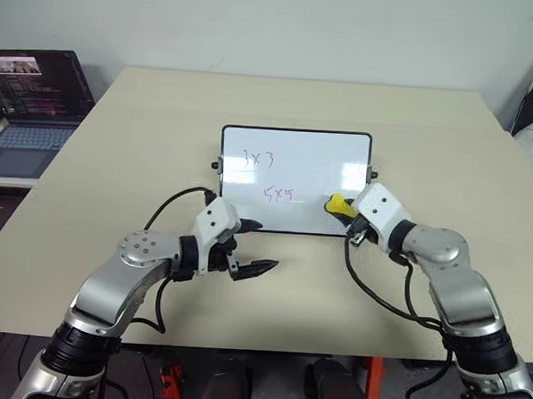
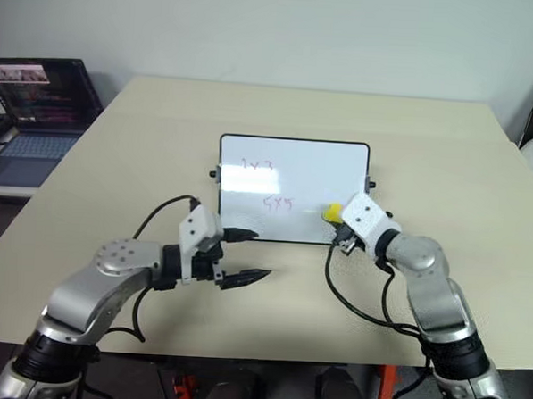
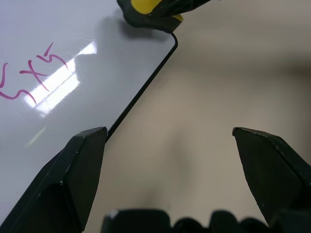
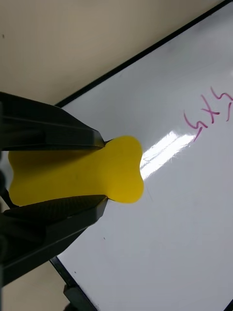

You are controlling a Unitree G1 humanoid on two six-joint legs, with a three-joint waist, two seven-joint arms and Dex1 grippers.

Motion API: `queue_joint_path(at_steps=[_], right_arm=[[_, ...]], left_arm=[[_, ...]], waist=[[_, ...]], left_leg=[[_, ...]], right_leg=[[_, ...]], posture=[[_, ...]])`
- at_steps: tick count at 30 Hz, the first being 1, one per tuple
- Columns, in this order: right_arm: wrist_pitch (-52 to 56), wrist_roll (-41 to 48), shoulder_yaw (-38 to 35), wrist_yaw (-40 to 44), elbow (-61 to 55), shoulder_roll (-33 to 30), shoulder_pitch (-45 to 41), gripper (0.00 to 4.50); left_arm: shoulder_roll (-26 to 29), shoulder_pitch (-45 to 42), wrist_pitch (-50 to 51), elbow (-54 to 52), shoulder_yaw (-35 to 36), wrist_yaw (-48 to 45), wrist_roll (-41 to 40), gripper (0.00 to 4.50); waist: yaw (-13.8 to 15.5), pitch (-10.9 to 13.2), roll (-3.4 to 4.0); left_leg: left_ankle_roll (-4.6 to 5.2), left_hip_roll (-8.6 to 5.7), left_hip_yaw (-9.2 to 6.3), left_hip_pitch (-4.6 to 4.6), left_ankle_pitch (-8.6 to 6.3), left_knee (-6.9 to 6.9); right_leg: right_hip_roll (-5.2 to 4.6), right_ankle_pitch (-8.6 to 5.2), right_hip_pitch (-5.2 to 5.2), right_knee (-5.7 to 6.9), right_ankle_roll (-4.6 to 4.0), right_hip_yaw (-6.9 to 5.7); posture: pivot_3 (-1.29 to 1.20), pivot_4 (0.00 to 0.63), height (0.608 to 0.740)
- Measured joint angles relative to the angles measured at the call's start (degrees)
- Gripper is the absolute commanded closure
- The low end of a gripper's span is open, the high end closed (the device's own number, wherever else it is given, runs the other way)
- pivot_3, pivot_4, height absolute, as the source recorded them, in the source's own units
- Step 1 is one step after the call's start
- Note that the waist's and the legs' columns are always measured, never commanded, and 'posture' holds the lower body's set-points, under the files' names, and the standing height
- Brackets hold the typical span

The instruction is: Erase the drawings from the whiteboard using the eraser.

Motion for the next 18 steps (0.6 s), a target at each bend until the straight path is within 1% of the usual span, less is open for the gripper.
queue_joint_path(at_steps=[3, 5, 8, 12, 18], right_arm=[[1.68, 5.52, -3.34, 1.01, -5.04, 0.93, 6.63, 3.54], [2.31, 8.89, -4.86, 1.21, -7.83, 1.57, 10.29, 3.54], [1.84, 11.97, -5.87, 1.03, -10.35, 2.19, 13.42, 3.54], [-0.30, 13.58, -5.70, 0.17, -10.43, 3.04, 14.61, 3.54], [-4.82, 14.32, -2.60, -0.74, -7.88, 3.58, 13.98, 3.54]], left_arm=[[-0.12, 2.14, -0.77, -0.05, 2.65, 1.29, -0.22, 0.00], [-1.17, 3.61, -1.08, -0.06, 6.00, 2.83, -1.22, 0.00], [-3.00, 5.52, -2.49, 0.30, 9.91, 5.92, -1.71, 0.00], [-4.96, 7.07, -3.45, 1.50, 12.66, 9.47, -1.50, 0.00], [-4.09, 10.75, -3.46, 1.30, 13.50, 9.63, -1.75, 0.00]], waist=[[0.00, 0.00, 0.00], [-0.09, 0.01, 0.02], [-0.27, 0.01, 0.02], [-0.16, 0.01, 0.01], [-0.19, 0.01, 0.01]], left_leg=[[0.01, 0.03, 0.00, -0.05, -0.04, -0.08], [0.02, 0.03, 0.06, -0.04, -0.04, -0.09], [0.02, 0.04, 0.14, 0.06, -0.04, -0.08], [0.02, 0.04, 0.12, 0.09, -0.04, 0.02], [0.01, 0.04, 0.14, 0.13, -0.04, 0.00]], right_leg=[[-0.08, -0.01, -0.04, -0.13, 0.02, 0.02], [-0.08, -0.02, -0.07, -0.10, 0.02, 0.02], [-0.08, -0.02, -0.06, 0.00, 0.02, 0.06], [-0.06, -0.02, -0.03, 0.07, 0.02, 0.03], [-0.05, -0.02, -0.01, 0.07, 0.02, 0.04]], posture=[[0.00, 0.150, 0.740], [0.00, 0.150, 0.740], [0.00, 0.150, 0.740], [0.00, 0.150, 0.740], [0.00, 0.150, 0.740]])
